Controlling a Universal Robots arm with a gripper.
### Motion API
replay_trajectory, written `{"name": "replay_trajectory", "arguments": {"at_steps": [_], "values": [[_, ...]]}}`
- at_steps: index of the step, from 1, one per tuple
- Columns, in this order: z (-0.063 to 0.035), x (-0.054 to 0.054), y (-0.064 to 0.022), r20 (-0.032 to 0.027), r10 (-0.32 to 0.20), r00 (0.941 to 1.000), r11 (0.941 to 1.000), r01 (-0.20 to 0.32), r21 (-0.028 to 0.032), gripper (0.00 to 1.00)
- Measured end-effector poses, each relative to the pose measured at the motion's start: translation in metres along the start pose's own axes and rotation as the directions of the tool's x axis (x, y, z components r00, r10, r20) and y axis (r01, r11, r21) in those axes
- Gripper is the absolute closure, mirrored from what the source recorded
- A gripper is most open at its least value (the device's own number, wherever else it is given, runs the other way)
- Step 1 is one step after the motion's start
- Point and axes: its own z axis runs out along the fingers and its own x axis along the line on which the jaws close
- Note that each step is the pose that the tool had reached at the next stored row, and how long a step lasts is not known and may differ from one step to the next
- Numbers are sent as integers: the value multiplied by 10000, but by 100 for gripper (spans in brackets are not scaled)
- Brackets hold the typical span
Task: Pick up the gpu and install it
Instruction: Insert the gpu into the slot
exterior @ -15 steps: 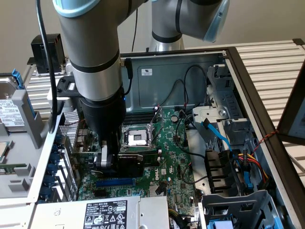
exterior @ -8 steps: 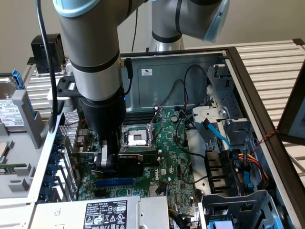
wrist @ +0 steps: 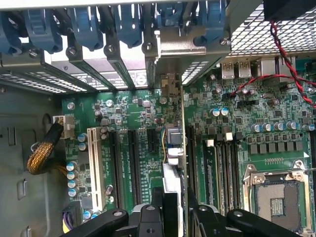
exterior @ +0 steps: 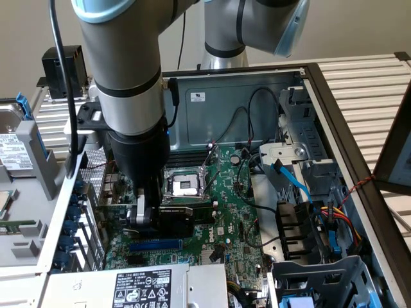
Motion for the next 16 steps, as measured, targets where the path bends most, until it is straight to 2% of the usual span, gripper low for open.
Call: {"name": "replay_trajectory", "arguments": {"at_steps": [8,16], "values": [[15,-8,-8,-1,-26,10000,10000,26,-4,72],[16,-9,-8,-4,-188,9998,9998,188,-48,72]]}}
